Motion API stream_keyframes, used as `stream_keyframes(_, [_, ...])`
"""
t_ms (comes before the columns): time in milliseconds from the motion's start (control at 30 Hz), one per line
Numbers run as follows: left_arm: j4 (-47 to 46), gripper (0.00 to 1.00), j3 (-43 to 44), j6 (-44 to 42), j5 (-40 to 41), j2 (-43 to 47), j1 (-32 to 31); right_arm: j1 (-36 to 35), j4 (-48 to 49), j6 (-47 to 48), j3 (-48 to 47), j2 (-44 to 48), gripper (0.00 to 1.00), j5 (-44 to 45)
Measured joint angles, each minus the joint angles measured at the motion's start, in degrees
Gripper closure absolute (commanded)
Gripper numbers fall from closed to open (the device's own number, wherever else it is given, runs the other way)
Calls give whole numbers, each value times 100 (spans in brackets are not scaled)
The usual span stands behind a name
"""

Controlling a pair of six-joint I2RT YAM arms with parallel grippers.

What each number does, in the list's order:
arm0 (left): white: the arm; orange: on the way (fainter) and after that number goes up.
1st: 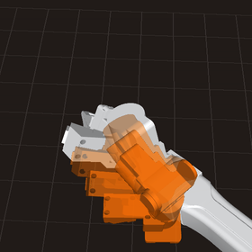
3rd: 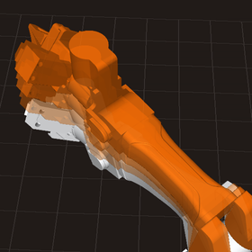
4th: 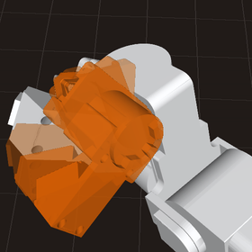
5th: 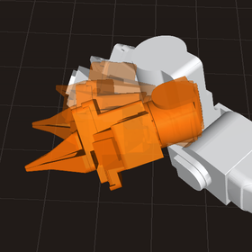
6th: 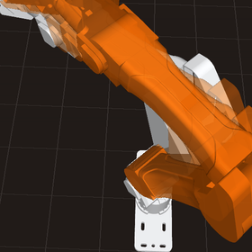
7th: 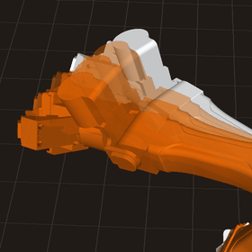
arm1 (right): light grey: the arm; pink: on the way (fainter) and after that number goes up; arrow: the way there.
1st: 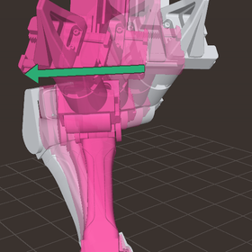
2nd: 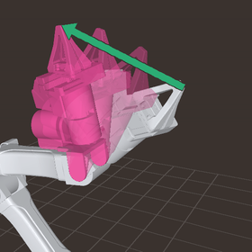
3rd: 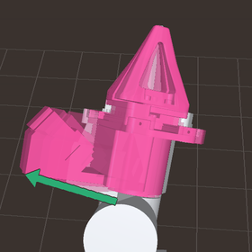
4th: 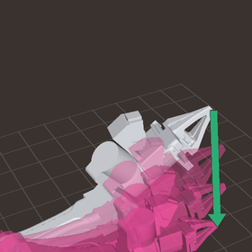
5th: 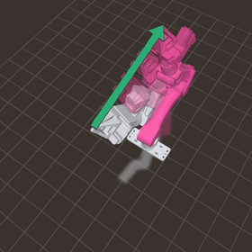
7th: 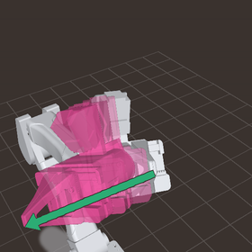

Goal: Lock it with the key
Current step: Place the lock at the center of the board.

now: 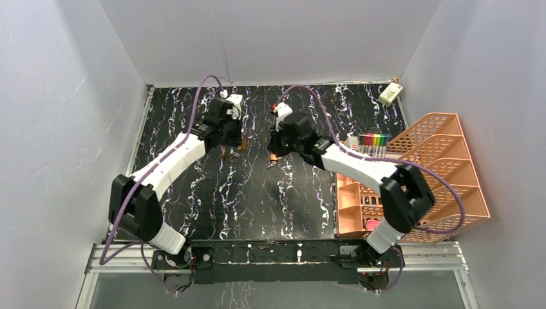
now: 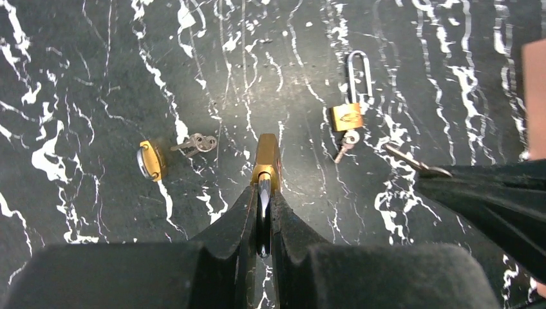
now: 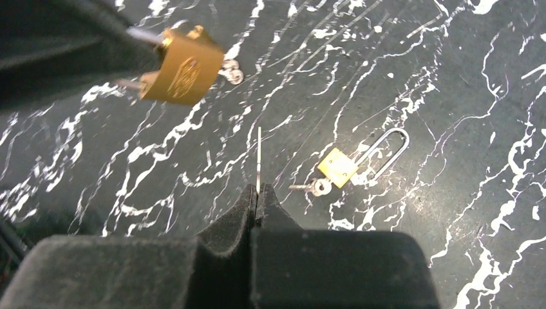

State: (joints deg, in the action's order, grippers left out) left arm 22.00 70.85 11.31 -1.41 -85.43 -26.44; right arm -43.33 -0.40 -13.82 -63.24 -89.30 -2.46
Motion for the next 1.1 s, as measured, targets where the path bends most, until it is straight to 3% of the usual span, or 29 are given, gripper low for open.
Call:
stream_keyframes(167, [254,100,142,487,566,-450,-107,-17,-249,-544,-772,-1038,100,437])
stream_keyframes(400, [402,100,293,997,984,-1008,-149,2,-83,-1185,-922,-1703,100,326])
stream_keyframes(1100, [37,100,313,1394,1274,-1768,-153,-31,1108,-2243,-809,-2229,100,-61])
